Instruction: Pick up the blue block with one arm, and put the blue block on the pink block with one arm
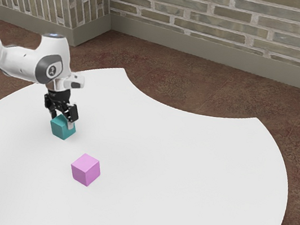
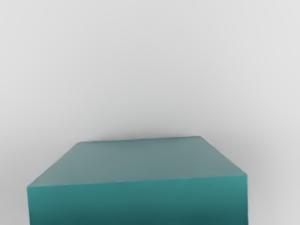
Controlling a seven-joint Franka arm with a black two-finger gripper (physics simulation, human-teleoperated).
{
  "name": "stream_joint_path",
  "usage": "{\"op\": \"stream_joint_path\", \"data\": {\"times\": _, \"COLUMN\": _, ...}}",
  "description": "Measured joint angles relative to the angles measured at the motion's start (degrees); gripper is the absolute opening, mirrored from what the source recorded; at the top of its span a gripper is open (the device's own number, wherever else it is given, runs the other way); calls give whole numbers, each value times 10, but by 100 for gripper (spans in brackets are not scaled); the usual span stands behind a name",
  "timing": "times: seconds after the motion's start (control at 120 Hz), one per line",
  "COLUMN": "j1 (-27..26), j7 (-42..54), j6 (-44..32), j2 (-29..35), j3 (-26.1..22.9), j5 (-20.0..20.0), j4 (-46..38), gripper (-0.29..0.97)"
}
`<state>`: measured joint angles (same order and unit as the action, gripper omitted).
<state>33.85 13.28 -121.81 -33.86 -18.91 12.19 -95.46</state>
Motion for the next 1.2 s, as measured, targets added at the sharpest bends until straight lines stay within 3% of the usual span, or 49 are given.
{"op": "stream_joint_path", "data": {"times": 0.242, "j1": 2, "j7": -1, "j6": -29, "j2": 1, "j3": 2, "j5": 2, "j4": -19, "gripper": 65}}
{"op": "stream_joint_path", "data": {"times": 0.533, "j1": 3, "j7": -4, "j6": -40, "j2": 2, "j3": 3, "j5": 2, "j4": -21, "gripper": 40}}
{"op": "stream_joint_path", "data": {"times": 0.717, "j1": 2, "j7": -13, "j6": -43, "j2": 22, "j3": 2, "j5": 5, "j4": -35, "gripper": 35}}
{"op": "stream_joint_path", "data": {"times": 0.833, "j1": 3, "j7": -27, "j6": -44, "j2": 95, "j3": -9, "j5": 4, "j4": -102, "gripper": 34}}
{"op": "stream_joint_path", "data": {"times": 0.908, "j1": 21, "j7": -39, "j6": -45, "j2": 156, "j3": -50, "j5": -13, "j4": -154, "gripper": 35}}
{"op": "stream_joint_path", "data": {"times": 0.992, "j1": 71, "j7": -50, "j6": -46, "j2": 239, "j3": -114, "j5": -53, "j4": -224, "gripper": 34}}
{"op": "stream_joint_path", "data": {"times": 1.2, "j1": 84, "j7": -73, "j6": -69, "j2": 393, "j3": -154, "j5": -164, "j4": -390, "gripper": 34}}
